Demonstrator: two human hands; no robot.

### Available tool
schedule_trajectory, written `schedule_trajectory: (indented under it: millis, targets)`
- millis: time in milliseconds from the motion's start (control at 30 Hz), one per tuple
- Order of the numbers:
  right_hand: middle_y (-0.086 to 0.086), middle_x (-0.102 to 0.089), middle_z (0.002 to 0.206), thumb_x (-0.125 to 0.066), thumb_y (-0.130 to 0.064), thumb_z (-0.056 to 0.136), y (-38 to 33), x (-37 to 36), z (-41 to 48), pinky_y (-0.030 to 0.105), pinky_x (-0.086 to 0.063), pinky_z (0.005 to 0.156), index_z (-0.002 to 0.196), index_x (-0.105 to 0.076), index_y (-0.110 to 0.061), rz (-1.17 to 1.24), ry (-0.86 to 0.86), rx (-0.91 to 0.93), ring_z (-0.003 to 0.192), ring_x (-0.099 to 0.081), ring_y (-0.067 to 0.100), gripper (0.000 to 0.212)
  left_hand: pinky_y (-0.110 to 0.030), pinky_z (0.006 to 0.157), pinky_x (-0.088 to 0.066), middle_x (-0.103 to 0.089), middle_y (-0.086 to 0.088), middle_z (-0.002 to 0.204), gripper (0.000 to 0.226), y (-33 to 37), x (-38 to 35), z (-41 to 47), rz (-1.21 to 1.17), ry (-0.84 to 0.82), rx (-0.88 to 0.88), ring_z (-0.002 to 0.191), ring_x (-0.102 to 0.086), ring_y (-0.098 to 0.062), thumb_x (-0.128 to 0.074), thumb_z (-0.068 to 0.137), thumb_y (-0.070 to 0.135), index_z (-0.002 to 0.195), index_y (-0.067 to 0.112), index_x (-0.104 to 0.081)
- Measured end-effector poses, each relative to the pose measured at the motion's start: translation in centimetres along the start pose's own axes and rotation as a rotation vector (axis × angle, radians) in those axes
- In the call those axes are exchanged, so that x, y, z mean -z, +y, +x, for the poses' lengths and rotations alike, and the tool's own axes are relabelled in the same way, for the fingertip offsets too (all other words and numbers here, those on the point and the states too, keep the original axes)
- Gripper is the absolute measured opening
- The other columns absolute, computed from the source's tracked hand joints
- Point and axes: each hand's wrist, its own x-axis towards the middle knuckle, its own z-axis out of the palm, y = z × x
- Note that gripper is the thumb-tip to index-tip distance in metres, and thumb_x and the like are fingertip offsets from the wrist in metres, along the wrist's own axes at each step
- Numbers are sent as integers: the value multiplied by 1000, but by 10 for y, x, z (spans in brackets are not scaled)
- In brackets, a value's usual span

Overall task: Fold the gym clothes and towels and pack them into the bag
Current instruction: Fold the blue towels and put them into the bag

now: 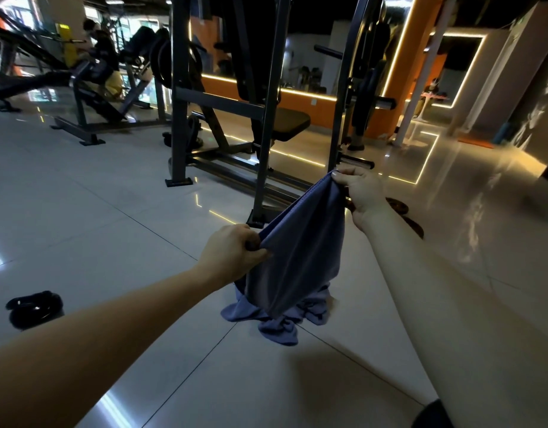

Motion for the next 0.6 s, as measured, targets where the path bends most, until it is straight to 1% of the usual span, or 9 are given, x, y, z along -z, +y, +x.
schedule_trajectory:
  millis: [67,133,200,267,333,433,500,567,600]
  targets:
    - [7,-63,117,-66,-18,93,6,0,1,43,-51,96,102,-70,-16,-26,29,-7,109,-59,24,10,-28,72,-45,-57,8,89,23,-3,2,-2,41,11,-48,85,-55,-14,-70,91,40,98,19,-76]
    - [6,-62,114,-64,-18,95,11,-1,0,45,-52,98,99,-67,-19,-41,56,-17,107,-60,23,6,-27,73,-44,-55,8,90,20,-4,4,-4,51,24,-66,86,-54,-14,-71,91,38,100,21,-76]
    - [5,-62,109,-62,-17,97,16,-2,-2,44,-52,98,95,-64,-22,-57,82,-35,104,-60,22,6,-22,68,-39,-53,10,87,14,-3,7,-6,53,43,-61,82,-52,-11,-74,88,38,88,25,-70]
    - [3,-61,105,-61,-16,97,21,-4,-4,44,-52,97,94,-62,-23,-84,103,-51,101,-60,21,8,-18,64,-34,-50,14,82,26,0,9,-8,58,48,-49,76,-48,-7,-78,84,38,74,29,-56]
    - [2,-60,104,-62,-15,97,26,-5,-5,44,-53,97,93,-62,-23,-106,115,-65,102,-60,21,8,-19,62,-33,-49,15,79,36,1,11,-11,69,39,-44,72,-47,-6,-80,82,37,68,28,-48]
    - [1,-59,102,-62,-14,97,28,-3,-5,44,-52,97,91,-62,-22,-114,114,-91,103,-59,22,10,-21,61,-34,-50,13,73,39,4,15,-14,98,16,-32,68,-48,-6,-78,82,41,63,24,-49]
    - [1,-59,101,-62,-12,96,29,-3,-3,44,-52,98,89,-62,-22,-109,112,-109,100,-58,21,12,-22,57,-33,-51,10,67,41,5,18,-16,115,-9,-7,65,-48,-8,-76,84,43,59,25,-49]
    - [1,-59,100,-62,-11,96,29,-2,-3,45,-51,99,87,-61,-22,-100,118,-125,101,-58,21,14,-20,56,-32,-52,9,64,40,4,19,-19,109,-37,10,63,-49,-9,-76,86,42,59,27,-50]
    - [1,-59,101,-62,-11,96,28,-2,-4,46,-51,100,88,-61,-23,-96,119,-131,103,-58,22,14,-19,56,-35,-54,9,65,37,2,19,-20,96,-56,19,64,-51,-10,-76,87,41,61,27,-53]
